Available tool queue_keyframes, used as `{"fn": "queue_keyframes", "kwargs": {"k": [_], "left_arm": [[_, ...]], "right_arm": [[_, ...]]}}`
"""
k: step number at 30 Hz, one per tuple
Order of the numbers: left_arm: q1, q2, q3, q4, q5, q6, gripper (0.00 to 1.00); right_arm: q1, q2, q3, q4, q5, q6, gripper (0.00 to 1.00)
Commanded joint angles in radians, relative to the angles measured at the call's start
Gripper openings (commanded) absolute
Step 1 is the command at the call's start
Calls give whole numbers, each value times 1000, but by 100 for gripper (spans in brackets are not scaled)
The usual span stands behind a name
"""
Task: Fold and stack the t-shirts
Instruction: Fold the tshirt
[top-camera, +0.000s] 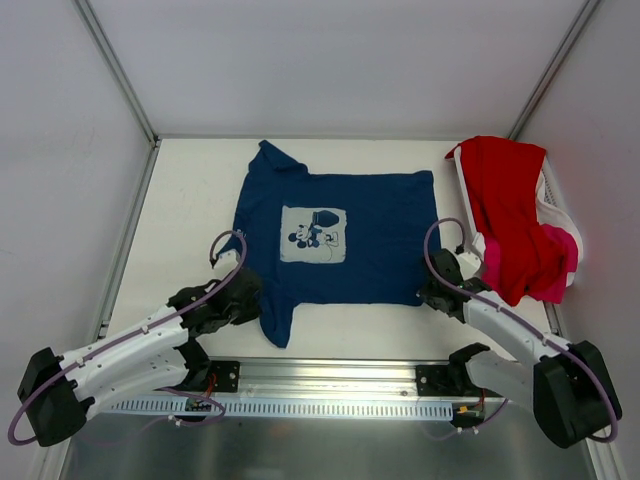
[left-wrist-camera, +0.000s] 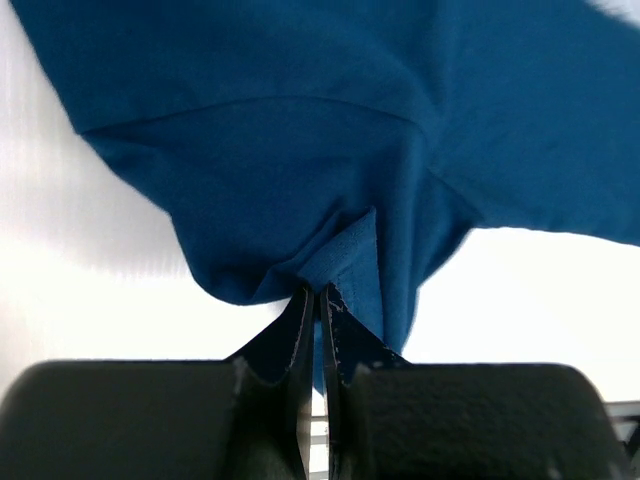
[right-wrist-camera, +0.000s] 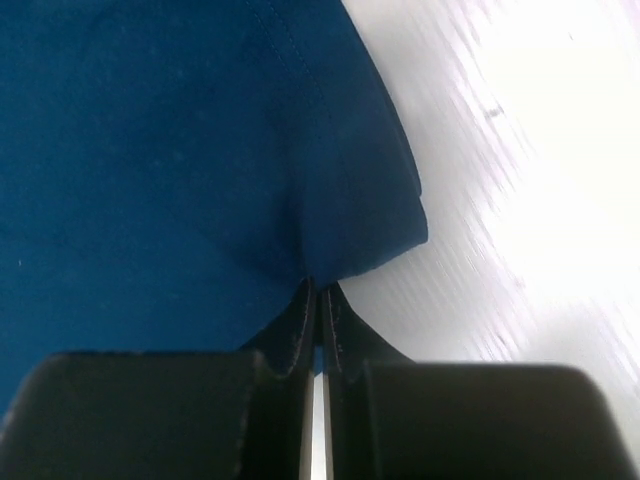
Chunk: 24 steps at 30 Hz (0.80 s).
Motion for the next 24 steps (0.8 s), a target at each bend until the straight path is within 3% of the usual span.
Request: {"fn": "queue_keyframes", "kwargs": {"k": [1,6,11,19,24], "left_arm": [[-12,-13,83,-20,-38,58,0],[-12,-24,147,-29,-70,113,0],[-10,39,238,-31,-100,178,0],[14,149,357,-26,-226,250,0],[169,238,408,4,-185,331,0]], "right_arm": [[11,-90,-20,-143,-49,31,0],[77,-290,21,-322,11,51,1],[83,-377,108,-434,57,28,1],[80,-241,201,-378,137,-17,1],[60,-113,236,-321,149,-34,0]]}}
